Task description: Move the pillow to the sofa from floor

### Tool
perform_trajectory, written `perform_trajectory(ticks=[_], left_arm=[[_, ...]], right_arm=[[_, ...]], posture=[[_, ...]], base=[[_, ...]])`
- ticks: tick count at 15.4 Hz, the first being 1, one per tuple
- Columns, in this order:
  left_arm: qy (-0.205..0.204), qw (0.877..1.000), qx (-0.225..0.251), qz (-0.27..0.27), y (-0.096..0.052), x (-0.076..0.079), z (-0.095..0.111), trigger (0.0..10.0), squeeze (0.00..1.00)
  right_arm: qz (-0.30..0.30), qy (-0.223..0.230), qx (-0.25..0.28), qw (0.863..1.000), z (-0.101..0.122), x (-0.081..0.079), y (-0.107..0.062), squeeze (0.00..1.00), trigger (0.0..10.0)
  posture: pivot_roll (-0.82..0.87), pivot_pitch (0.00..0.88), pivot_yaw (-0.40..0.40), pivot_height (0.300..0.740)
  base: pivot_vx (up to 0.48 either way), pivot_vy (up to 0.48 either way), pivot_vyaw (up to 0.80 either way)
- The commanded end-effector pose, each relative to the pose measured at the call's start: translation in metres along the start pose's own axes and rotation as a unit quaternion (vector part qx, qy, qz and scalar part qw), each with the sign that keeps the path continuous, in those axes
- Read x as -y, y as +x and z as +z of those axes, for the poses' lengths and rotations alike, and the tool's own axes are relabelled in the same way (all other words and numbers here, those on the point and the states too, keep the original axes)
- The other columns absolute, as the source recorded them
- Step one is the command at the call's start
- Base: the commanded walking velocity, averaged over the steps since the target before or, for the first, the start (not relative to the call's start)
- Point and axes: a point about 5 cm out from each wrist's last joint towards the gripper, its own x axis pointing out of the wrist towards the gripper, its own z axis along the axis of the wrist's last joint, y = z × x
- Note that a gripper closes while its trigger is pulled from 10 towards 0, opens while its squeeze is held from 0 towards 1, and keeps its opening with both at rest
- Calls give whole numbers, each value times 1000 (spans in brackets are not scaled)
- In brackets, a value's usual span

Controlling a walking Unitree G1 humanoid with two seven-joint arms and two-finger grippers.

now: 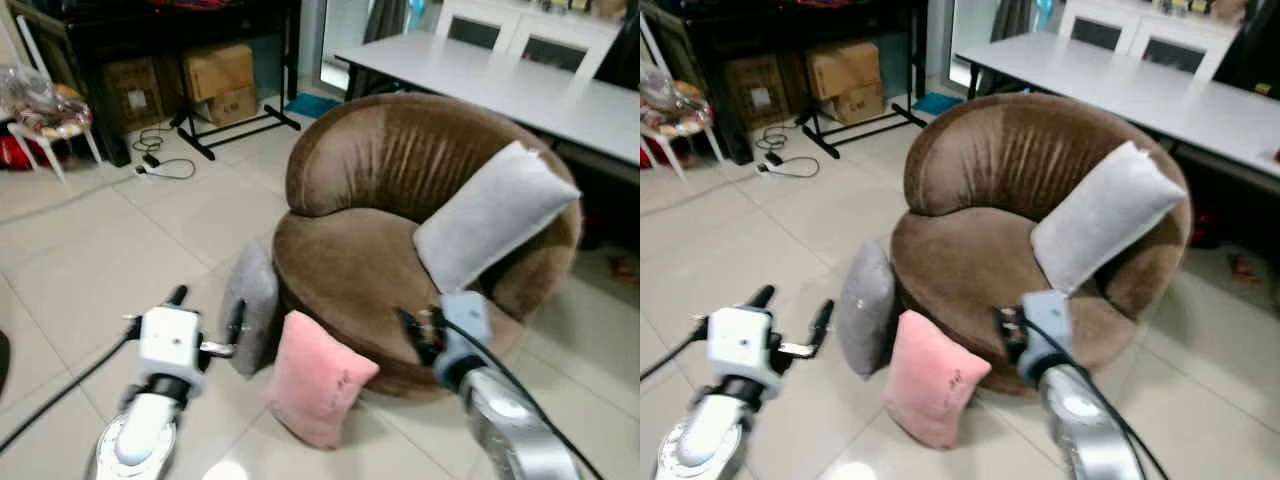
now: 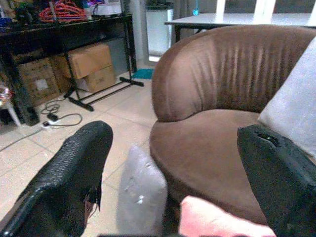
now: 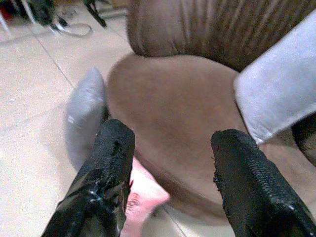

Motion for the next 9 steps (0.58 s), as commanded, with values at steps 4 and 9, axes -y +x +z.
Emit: perform_trajectory(ticks=[4, 9], left_arm=[[7, 1000, 2, -5, 1, -1, 2, 10000, 0], [17, 1000, 5, 3, 3, -2, 1, 10000, 0]], right_arm=[[18, -21, 14, 1000, 8, -5, 2, 0, 10000], [-7, -17, 13, 1000, 7, 6, 3, 0, 10000]], posture=[[-11, 0, -36, 740], [-14, 0, -44, 740]], base=[[391, 0, 102], [218, 0, 436]])
